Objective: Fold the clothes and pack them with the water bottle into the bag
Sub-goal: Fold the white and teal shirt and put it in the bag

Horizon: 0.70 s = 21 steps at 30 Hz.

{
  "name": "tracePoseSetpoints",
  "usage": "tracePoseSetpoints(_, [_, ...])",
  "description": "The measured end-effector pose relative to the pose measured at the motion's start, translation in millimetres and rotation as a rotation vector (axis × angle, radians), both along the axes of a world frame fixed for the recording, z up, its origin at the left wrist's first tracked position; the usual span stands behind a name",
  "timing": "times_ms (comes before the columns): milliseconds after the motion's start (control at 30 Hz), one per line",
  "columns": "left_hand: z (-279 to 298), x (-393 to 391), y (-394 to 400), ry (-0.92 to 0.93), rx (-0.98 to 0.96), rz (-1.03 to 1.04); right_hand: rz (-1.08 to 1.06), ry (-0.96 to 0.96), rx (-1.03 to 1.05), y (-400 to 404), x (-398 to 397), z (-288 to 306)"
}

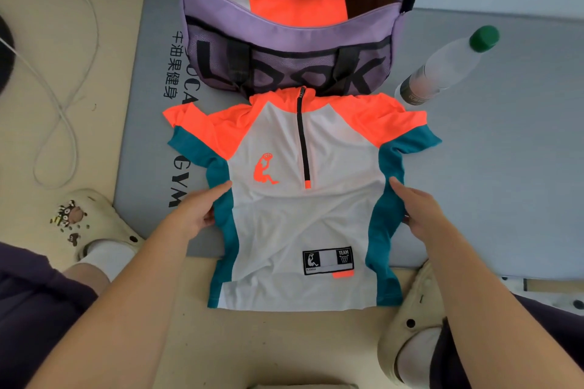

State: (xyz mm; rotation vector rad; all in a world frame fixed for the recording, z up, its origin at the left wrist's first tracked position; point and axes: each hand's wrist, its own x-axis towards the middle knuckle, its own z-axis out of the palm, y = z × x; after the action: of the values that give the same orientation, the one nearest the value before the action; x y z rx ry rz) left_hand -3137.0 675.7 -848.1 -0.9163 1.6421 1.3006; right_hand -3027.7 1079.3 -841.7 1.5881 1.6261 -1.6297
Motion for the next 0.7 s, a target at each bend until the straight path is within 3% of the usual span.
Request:
tracePoseSetpoints(133, [7, -2, -14, 0.031, 0.128, -0.072, -0.091, 0.188, -0.070, 6, 1, 5])
tracePoseSetpoints(267, [14, -15, -14, 0.287, 0.308, 0.254, -0.193, 0.335, -0.105, 15, -6, 15])
tracePoseSetpoints(500, [15, -19, -4, 0.389, -0.085, 0.123, -0.176, 0.345, 0.090, 12, -25, 29])
tracePoseSetpoints(633, [28, -26, -5, 0.460, -0.034, 0.248, -0.162, 0.445, 0.028, 17, -28, 37])
tracePoseSetpoints(700, [36, -37, -4, 0.487, 0.021, 0.215, -0.164, 0.493, -0.024, 22, -34, 41])
